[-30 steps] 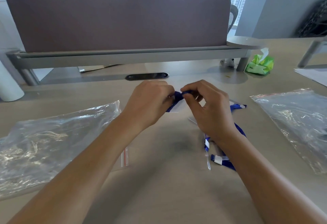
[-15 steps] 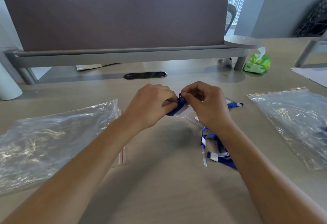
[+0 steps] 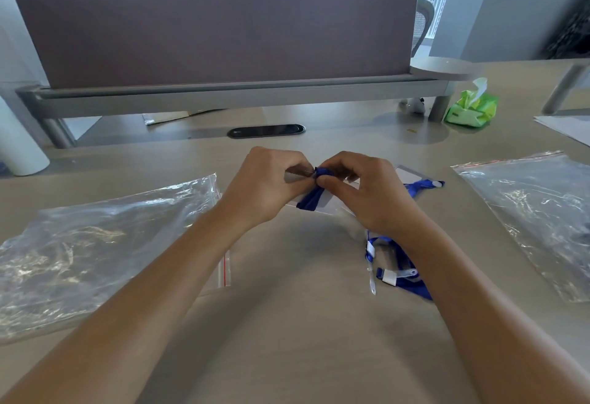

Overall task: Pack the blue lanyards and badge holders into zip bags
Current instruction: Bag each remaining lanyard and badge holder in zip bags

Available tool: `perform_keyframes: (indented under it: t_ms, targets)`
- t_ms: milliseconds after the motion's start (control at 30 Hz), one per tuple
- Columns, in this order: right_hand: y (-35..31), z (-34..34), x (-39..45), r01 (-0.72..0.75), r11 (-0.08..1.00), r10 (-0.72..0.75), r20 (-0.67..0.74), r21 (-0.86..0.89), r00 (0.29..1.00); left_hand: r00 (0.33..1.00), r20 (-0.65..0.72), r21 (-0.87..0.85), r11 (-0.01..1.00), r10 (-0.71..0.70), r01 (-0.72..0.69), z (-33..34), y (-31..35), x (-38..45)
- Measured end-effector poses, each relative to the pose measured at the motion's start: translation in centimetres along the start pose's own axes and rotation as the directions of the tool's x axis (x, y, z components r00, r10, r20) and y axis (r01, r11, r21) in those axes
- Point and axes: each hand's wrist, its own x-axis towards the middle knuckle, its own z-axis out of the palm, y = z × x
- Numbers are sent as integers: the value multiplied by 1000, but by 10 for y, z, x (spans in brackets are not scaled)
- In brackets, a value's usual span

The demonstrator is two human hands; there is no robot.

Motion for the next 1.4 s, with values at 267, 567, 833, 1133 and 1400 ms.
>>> perform_keyframes:
  t_ms: [267, 567, 833, 1133, 1400]
  targets:
    - [-8, 1, -1, 50, 999, -50, 12, -3, 999, 994, -50, -82, 992, -97, 93, -15, 10, -18]
    - [-28, 4, -10, 208, 978, -207, 81, 0, 975, 980, -106, -36, 986, -167, 164, -37, 23, -46]
    - [-50, 17, -16, 300, 941, -273, 172, -155, 947, 951, -208, 72, 966, -228, 247, -51, 27, -84]
    - [-53, 31, -9, -200, 955, 194, 50, 220, 980, 812, -325, 224, 795, -484, 563, -72, 0, -134]
    - [-48, 47, -11, -348, 875, 335, 98, 336, 937, 769, -263, 405, 657, -582, 636, -59, -18, -89]
